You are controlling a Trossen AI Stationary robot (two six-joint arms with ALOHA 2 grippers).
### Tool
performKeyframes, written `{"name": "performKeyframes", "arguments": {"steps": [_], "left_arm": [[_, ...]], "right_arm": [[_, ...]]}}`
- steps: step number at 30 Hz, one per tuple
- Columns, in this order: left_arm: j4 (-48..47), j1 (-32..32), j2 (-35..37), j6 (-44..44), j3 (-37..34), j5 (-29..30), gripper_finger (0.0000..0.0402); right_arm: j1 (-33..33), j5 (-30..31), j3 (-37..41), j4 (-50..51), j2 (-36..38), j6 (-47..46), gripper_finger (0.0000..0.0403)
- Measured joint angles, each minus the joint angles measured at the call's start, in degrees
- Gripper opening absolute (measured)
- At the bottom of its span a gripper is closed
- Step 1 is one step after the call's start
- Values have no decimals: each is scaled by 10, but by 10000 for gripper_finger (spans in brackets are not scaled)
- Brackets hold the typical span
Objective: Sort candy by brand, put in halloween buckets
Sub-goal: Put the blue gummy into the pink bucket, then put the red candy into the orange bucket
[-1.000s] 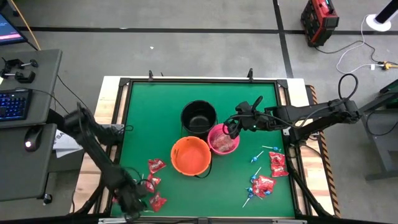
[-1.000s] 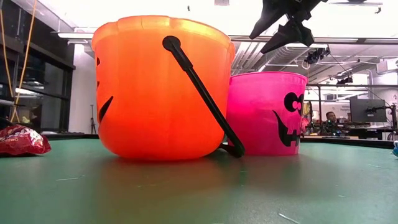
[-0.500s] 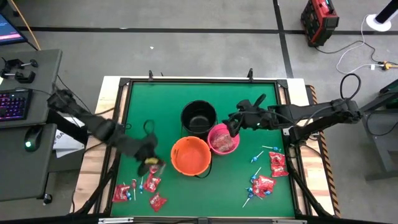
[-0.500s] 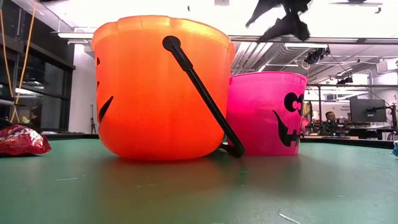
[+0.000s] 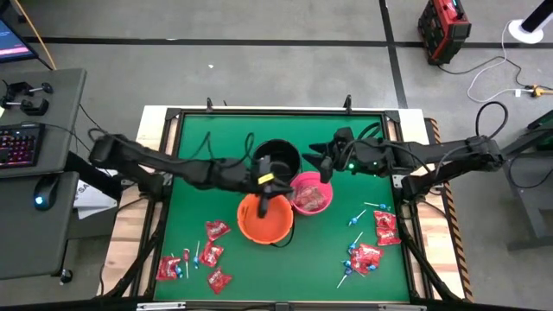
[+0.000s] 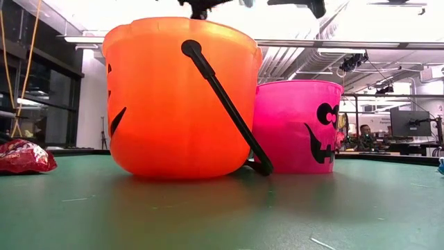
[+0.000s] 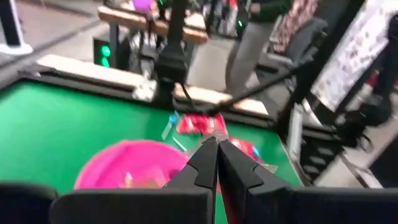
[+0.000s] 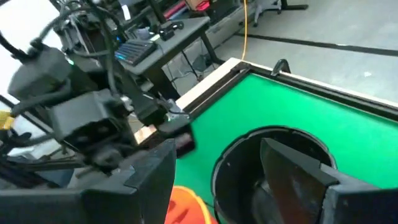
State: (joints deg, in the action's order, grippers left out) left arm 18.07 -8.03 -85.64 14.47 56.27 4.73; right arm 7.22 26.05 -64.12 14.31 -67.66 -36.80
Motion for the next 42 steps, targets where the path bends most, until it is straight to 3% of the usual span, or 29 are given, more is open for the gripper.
{"name": "performKeyframes", "arguments": {"steps": [3,7,14,22,26,31,35,42], "left_arm": [[72,19,-45,-6,0,0,1],[100,34,-91,-31,5,-1,8],[71,46,-133,-67,36,-26,91],[46,48,-121,-42,38,-39,200],[-79,47,-55,2,39,-72,217],[-274,42,49,24,31,-37,215],[-268,22,143,48,-24,55,214],[-241,-5,263,125,-106,173,214]], "right_arm": [[0,5,0,0,0,2,227],[0,15,0,0,0,8,227],[0,55,0,-3,0,9,227],[-1,54,0,0,1,37,227],[0,-3,0,77,25,0,227],[39,-91,0,287,45,-155,227],[112,-183,18,419,32,-305,227],[237,-284,132,365,-11,-611,227]]}}
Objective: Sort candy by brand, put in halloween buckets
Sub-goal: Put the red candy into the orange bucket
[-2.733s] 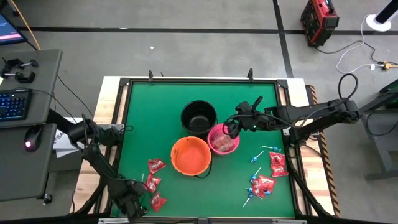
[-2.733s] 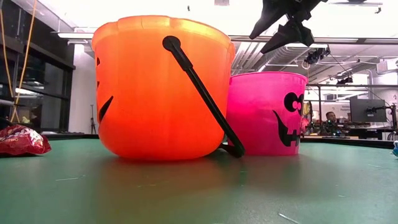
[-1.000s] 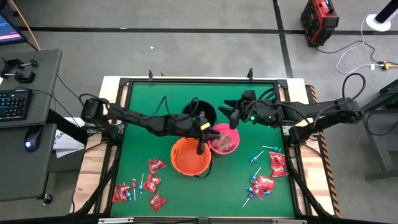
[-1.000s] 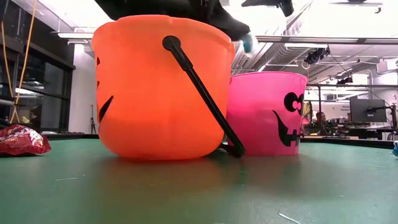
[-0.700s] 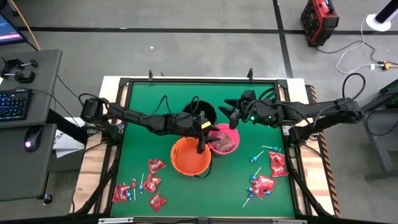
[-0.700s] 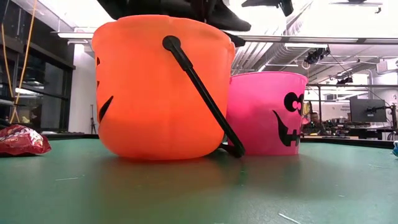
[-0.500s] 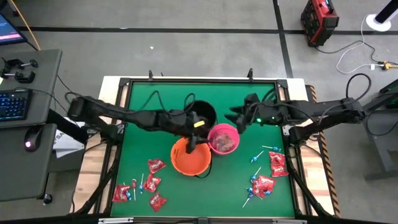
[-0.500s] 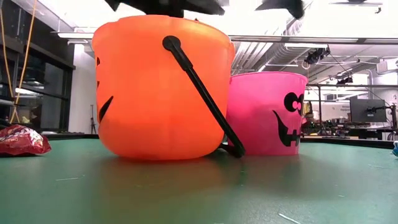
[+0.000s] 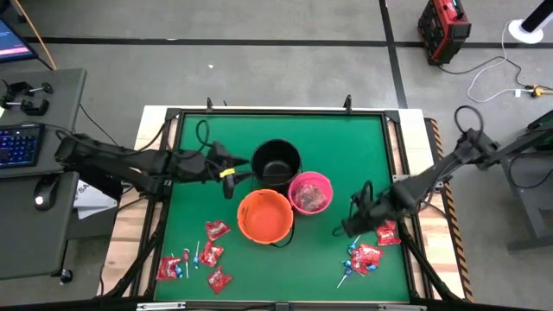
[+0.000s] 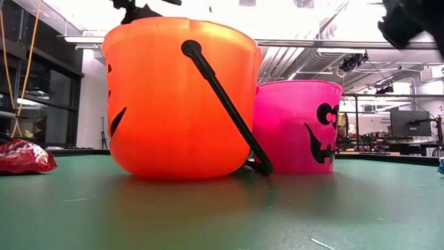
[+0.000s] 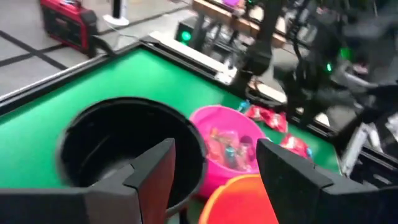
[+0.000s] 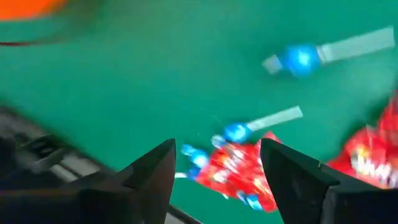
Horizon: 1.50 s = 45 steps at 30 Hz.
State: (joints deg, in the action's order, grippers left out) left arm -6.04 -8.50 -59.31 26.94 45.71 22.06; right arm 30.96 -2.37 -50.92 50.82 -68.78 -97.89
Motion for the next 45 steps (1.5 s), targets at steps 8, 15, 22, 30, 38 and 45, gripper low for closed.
{"name": "performKeyframes", "arguments": {"steps": [8,15,22,30,38,45], "left_arm": [[-9,-7,26,15,-21,30,214],[-11,-7,19,15,-21,30,213],[-20,-7,11,20,-22,27,213],[-17,-7,0,20,-22,25,213],[-19,-7,-1,20,-22,25,213],[-19,-7,-1,14,-22,25,213]], "right_arm": [[70,-116,84,-65,-40,-156,227],[89,-131,91,-93,-80,-178,227],[88,-172,91,-127,-154,-163,227],[88,-180,86,-126,-192,-149,185],[88,-150,3,33,-176,-58,18],[74,-16,-156,194,-146,-21,7]]}}
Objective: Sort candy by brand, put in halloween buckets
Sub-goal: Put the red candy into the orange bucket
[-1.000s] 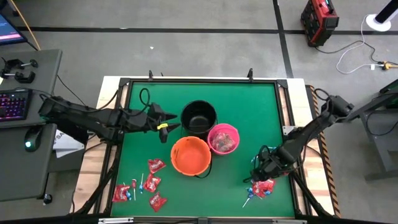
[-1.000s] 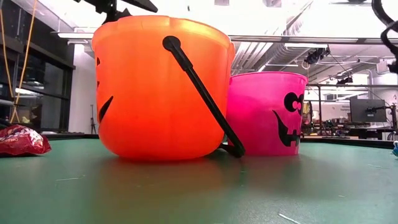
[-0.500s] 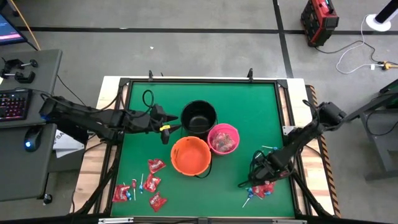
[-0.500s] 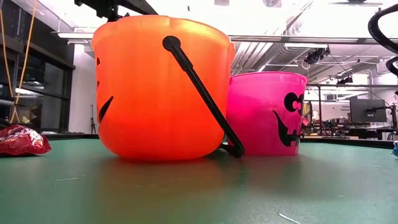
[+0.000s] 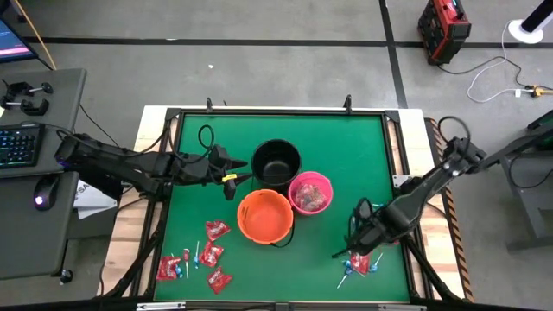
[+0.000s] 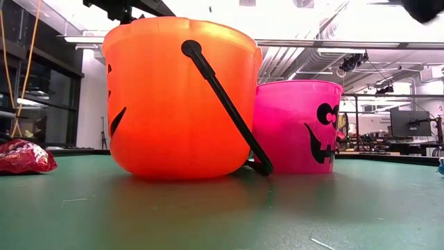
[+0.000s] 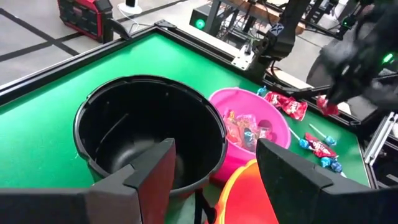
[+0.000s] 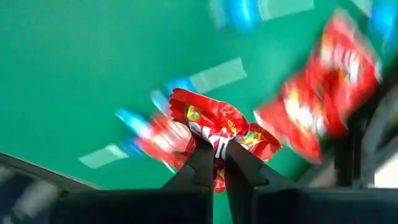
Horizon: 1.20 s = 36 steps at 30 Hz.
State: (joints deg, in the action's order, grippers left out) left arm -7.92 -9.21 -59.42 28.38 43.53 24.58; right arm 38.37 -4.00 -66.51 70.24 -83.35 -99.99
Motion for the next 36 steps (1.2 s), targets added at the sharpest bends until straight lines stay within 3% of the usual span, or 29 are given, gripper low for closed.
{"name": "performKeyframes", "arguments": {"steps": [4,6,8,14,17,21,26,32,36], "left_arm": [[0,0,0,0,0,0,213],[0,0,0,0,0,-1,213],[0,0,0,1,0,-12,213],[0,-1,0,10,0,-30,213],[6,-2,1,10,0,-30,213],[5,-2,1,8,0,-30,213],[11,-2,2,-21,0,-25,213],[13,-2,30,-27,0,-39,213],[8,-8,56,-23,1,-44,213]], "right_arm": [[-19,181,-54,-26,16,32,13],[-35,247,-64,-93,17,105,9],[-56,270,-64,-194,15,217,5],[-130,221,-56,-461,-33,548,8],[-165,210,-56,-536,-62,614,8],[-199,133,-56,-595,-108,643,11],[-214,104,-62,-593,-151,629,52],[-224,103,-101,-574,-160,680,164],[-233,99,-167,-464,-160,736,230]]}}
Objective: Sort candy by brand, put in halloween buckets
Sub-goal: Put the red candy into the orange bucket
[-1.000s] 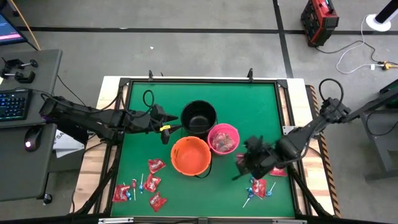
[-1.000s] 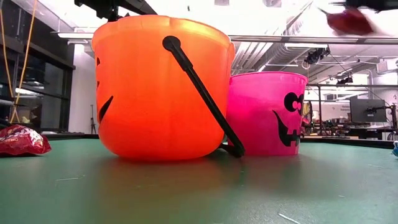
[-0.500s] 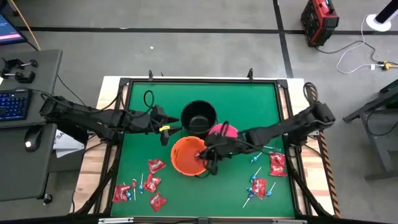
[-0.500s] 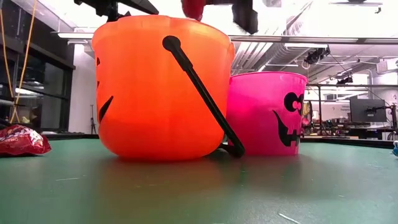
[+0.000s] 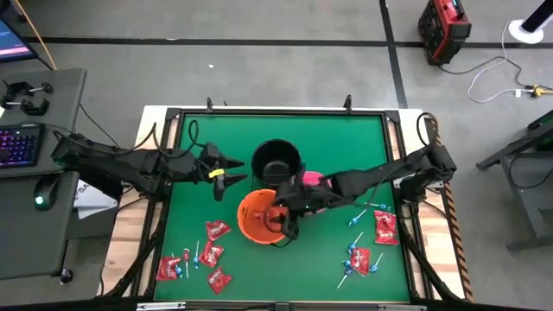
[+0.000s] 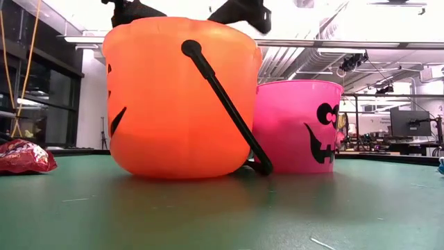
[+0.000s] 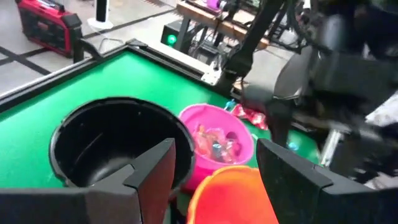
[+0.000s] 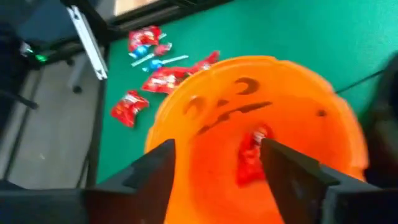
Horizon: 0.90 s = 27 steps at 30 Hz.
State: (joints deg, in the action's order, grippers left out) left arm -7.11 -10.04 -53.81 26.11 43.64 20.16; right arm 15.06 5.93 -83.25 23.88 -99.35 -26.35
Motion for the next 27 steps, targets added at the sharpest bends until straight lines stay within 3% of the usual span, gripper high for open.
{"name": "performKeyframes", "arguments": {"steps": [3,6,12,15,19,23,27], "left_arm": [[-48,-22,9,38,0,-10,213],[-138,-66,-2,109,0,-46,213],[-258,-195,-55,265,0,-100,213],[-319,-251,-86,315,0,-106,213],[-359,-296,-141,301,0,-72,213],[-351,-304,-192,227,0,-15,213],[-342,-279,-229,185,0,-36,213]], "right_arm": [[-9,6,-67,151,1,19,253],[-8,58,-120,310,1,24,258],[9,155,-117,493,58,-24,259],[19,178,-73,514,113,-85,259],[29,192,4,504,190,-181,259],[43,212,75,488,246,-290,259],[63,214,128,462,276,-356,259]]}}
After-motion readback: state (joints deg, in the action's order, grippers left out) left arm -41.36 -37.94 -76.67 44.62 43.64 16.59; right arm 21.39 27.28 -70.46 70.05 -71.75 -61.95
